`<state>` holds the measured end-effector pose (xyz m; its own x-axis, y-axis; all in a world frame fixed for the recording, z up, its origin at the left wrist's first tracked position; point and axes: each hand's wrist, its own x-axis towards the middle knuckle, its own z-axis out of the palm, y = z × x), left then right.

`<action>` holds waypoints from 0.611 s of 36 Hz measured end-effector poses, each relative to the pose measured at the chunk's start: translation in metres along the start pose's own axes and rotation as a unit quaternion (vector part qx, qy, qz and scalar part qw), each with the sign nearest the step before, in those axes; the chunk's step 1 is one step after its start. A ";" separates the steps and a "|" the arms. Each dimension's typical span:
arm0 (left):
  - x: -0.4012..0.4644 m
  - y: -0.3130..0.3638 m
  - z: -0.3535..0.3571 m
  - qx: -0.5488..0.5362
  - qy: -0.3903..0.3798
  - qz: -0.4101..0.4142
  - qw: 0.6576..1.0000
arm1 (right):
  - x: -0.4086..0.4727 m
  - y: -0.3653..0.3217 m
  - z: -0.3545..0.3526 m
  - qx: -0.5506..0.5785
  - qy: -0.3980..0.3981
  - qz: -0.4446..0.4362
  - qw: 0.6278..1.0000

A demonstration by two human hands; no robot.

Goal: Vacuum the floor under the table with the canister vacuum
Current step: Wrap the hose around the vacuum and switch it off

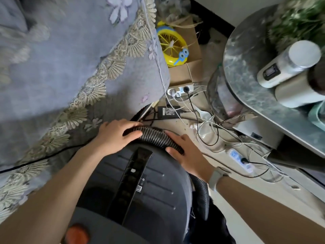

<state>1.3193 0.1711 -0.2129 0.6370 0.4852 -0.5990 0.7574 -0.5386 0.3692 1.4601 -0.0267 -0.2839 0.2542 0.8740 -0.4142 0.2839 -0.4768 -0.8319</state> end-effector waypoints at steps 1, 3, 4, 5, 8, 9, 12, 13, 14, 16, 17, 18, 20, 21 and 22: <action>0.002 -0.004 0.003 0.009 0.000 -0.007 1.000 | 0.000 0.000 0.003 0.012 0.014 0.007 1.000; 0.005 -0.004 0.006 0.022 -0.007 -0.024 0.999 | 0.002 -0.002 0.005 0.044 0.033 0.028 0.998; 0.005 -0.003 0.008 0.023 -0.008 -0.028 0.999 | 0.003 -0.003 0.006 0.062 0.042 0.039 0.996; 0.004 0.001 0.009 0.025 -0.008 -0.032 0.999 | 0.004 -0.004 0.007 0.079 0.052 0.048 0.994; -0.003 0.011 0.012 0.043 -0.019 -0.057 0.997 | 0.008 -0.009 0.010 0.085 0.064 0.068 0.992; -0.004 0.012 0.012 0.039 -0.022 -0.060 0.997 | 0.008 -0.010 0.010 0.084 0.061 0.077 0.992; 0.000 0.009 0.013 0.020 -0.031 -0.060 0.998 | 0.010 -0.010 0.011 0.069 0.055 0.098 0.991; 0.003 0.008 0.014 0.015 -0.038 -0.066 0.997 | 0.011 -0.009 0.012 0.063 0.050 0.105 0.991; 0.006 0.008 0.015 0.012 -0.045 -0.070 0.996 | 0.013 -0.008 0.011 0.053 0.045 0.112 0.991; 0.013 0.008 0.017 0.014 -0.063 -0.074 0.995 | 0.017 -0.004 0.011 0.033 0.035 0.124 0.991; 0.016 0.008 0.017 0.014 -0.072 -0.076 0.994 | 0.019 -0.002 0.011 0.025 0.030 0.128 0.991; 0.019 0.007 0.018 0.013 -0.081 -0.080 0.993 | 0.020 -0.001 0.012 0.018 0.024 0.131 0.991; 0.024 0.006 0.018 0.012 -0.094 -0.086 0.992 | 0.023 0.003 0.012 0.006 0.013 0.137 0.991; 0.026 0.006 0.019 0.013 -0.097 -0.089 0.991 | 0.024 0.005 0.012 -0.003 0.008 0.138 0.990; 0.027 0.006 0.020 0.015 -0.097 -0.093 0.991 | 0.025 0.005 0.012 -0.013 0.005 0.136 0.991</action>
<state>1.3378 0.1674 -0.2407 0.4458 0.4374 -0.7810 0.8521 -0.4747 0.2205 1.4570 -0.0068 -0.3029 0.3345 0.7113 -0.6182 0.2270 -0.6975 -0.6797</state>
